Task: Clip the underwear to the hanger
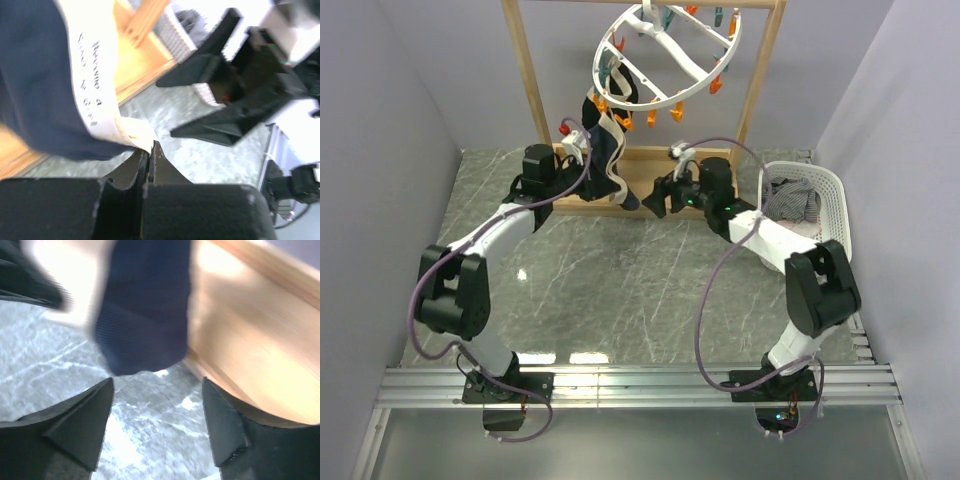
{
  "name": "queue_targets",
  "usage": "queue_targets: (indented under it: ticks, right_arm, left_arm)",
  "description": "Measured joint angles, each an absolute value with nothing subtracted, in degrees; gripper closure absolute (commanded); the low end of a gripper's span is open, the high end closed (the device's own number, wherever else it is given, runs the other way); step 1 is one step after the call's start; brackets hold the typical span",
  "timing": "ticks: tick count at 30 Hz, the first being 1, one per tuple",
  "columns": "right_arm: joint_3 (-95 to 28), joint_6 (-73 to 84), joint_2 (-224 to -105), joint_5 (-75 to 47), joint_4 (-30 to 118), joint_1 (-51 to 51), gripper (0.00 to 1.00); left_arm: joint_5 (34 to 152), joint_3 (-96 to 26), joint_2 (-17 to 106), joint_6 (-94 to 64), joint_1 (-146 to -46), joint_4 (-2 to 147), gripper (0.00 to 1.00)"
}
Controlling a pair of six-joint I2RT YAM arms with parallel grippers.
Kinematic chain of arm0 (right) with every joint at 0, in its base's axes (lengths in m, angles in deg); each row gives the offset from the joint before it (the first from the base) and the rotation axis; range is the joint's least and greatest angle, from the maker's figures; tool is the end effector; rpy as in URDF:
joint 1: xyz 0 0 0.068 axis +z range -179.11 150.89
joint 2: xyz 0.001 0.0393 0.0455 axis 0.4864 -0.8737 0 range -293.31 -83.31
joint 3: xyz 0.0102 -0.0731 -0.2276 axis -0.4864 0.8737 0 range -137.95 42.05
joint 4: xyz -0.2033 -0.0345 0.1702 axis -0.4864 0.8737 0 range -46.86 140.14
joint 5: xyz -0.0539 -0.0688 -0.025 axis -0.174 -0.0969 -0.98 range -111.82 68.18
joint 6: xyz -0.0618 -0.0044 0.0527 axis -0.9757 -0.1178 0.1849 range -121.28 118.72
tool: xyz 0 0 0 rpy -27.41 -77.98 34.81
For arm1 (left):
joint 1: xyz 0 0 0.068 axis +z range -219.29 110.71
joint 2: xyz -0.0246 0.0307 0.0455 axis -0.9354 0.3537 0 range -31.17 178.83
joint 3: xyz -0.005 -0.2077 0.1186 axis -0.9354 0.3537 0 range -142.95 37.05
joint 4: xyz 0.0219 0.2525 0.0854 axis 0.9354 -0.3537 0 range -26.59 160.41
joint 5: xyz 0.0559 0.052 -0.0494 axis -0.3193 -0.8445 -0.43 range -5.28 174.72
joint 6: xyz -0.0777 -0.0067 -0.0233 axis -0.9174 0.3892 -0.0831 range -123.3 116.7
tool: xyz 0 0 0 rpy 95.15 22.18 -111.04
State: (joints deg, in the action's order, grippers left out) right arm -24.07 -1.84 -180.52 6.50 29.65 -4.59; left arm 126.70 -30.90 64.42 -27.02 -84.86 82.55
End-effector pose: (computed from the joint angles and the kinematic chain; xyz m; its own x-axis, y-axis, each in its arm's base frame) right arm 0.3726 0.2065 0.2215 -0.2673 -0.1314 -0.9546 -0.7794 0.6120 0.1340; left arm 0.3869 -0.1569 0.2443 -0.5658 -0.1528 -0.8103 0.6476 0.5260 -0.5513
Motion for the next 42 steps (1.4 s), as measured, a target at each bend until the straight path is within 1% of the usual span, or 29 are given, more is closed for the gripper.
queue_targets:
  ticks: [5,13,17,20,21,23,24,26,30,35,38,42]
  right_arm:
    - [-21.14,0.74,-176.72,6.74,27.07,-5.97,0.09]
    - [-19.27,2.27,-176.85,12.64,23.46,-4.86,0.09]
    - [-16.12,2.03,-176.74,16.55,19.77,-4.55,0.09]
    - [-14.81,0.94,-176.74,17.4,19.7,-4.02,0.21]
    - [-14.78,0.52,-176.74,17.23,19.64,-3.61,0.34]
    - [-14.94,0.66,-176.76,16.25,18.85,-2.8,0.5]
    - [-15.09,1.33,-176.87,15.09,18.67,-2.47,0.71]
    - [-16.07,3.28,-177.46,13.8,18.28,-2.3,1.0]
    - [-17.56,11.96,-178.23,13.67,17.21,-5.38,1.0]
    - [-17.12,23.32,-176.41,19.11,14.06,-8.81,1.0]
    - [-15.18,29.77,-174.36,23.11,11.33,-8.83,1.0]
    - [-13.84,39.56,-173.99,26.82,5.8,-8.24,1.0]
  left_arm:
    - [129.85,-31.31,59.29,-28.6,-84.86,82.58,1.0]
    - [133.8,-31.46,55.86,-31.44,-84.86,81.46,1.0]
    - [134.15,-31.46,53.67,-32.46,-84.84,81.42,1.0]
    - [134.44,-31.44,52.95,-34.13,-84.84,82.29,1.0]
    - [134.5,-31.44,52.95,-34.67,-84.84,82.75,1.0]
    - [134.7,-31.33,52.95,-35.81,-84.84,83.49,1.0]
    - [135.07,-31.16,52.84,-36.16,-84.82,83.89,1.0]
    - [135.77,-30.42,52.14,-36.38,-84.73,83.97,1.0]
    - [135.27,-27.12,48.1,-34.37,-84.03,80.43,1.0]
    - [127.09,-22.85,43.22,-30.1,-83.48,73.31,1.0]
    - [123.79,-23.2,45.08,-29.49,-83.48,72.19,1.0]
    - [120.62,-27.88,52.53,-29.47,-83.94,71.32,1.0]
